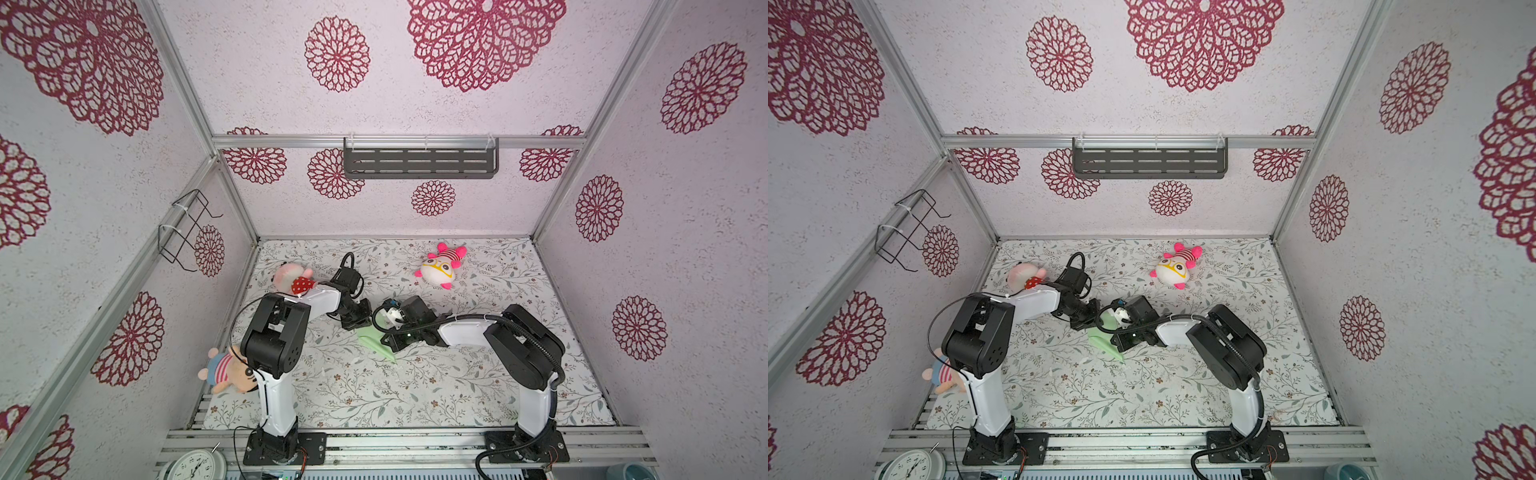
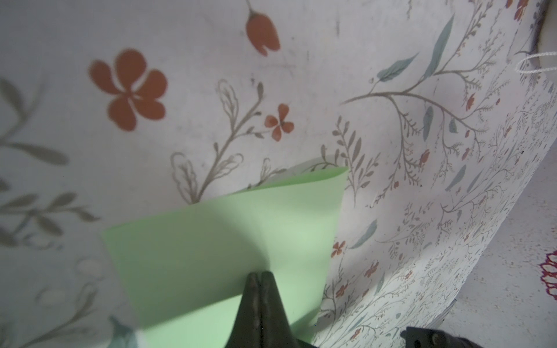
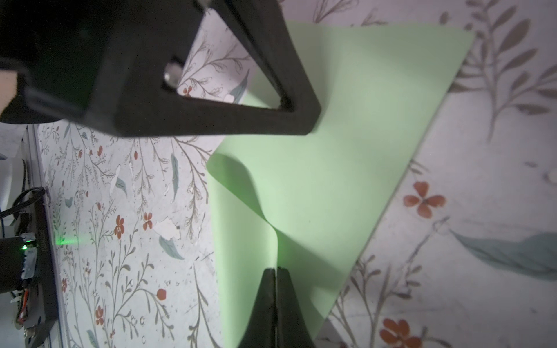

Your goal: Fold a paper plane with a square sheet of paper (pick it up from the middle)

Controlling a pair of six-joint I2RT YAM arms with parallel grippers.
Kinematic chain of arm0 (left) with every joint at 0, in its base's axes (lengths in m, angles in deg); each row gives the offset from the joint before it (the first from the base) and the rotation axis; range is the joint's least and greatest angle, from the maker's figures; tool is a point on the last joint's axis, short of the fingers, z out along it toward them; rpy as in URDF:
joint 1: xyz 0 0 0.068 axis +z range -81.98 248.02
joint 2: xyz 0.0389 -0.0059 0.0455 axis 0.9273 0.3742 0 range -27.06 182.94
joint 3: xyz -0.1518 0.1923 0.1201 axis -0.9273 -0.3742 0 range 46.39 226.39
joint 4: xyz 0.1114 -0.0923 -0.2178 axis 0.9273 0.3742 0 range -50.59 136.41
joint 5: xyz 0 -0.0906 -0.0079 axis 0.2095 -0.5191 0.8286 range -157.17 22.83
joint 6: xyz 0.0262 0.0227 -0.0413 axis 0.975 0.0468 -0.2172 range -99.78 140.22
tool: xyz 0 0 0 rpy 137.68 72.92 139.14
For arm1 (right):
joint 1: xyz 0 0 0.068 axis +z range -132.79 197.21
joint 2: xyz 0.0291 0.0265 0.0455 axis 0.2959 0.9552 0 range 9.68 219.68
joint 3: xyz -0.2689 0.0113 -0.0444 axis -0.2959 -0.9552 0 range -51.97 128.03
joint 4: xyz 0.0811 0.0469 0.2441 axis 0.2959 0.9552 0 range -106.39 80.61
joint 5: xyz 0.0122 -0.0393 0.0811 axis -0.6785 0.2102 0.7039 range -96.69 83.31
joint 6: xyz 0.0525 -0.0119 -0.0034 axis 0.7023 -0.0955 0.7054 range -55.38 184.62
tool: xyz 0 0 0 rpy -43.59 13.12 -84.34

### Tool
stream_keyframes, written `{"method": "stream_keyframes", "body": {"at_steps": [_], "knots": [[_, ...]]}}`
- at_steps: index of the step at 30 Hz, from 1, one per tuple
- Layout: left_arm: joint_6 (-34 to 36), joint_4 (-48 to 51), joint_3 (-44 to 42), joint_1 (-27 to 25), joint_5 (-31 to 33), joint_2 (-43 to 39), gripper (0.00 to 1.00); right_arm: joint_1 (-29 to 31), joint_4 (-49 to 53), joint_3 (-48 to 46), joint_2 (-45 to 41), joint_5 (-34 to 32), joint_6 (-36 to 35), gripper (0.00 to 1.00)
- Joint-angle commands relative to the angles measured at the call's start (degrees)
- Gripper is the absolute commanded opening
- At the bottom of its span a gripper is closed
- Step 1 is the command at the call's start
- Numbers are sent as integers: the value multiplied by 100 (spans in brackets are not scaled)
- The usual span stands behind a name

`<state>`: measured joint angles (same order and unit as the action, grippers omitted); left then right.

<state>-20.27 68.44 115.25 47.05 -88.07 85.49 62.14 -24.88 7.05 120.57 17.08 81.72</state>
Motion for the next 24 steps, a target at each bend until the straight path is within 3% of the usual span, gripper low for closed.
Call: {"method": "stream_keyframes", "body": {"at_steps": [1, 14, 20, 24], "knots": [[62, 190, -101, -79, 175, 355, 0, -54, 275, 124, -37, -206, 58, 1], [-84, 195, 127, -48, -34, 56, 0, -90, 397, 93, 99, -168, 181, 1], [-588, -254, -211, 189, -227, -900, 11, -89, 374, 87, 146, -71, 207, 2], [-1000, -865, -936, 263, -280, -1531, 16, -98, 419, 126, 189, -30, 232, 1]]}}
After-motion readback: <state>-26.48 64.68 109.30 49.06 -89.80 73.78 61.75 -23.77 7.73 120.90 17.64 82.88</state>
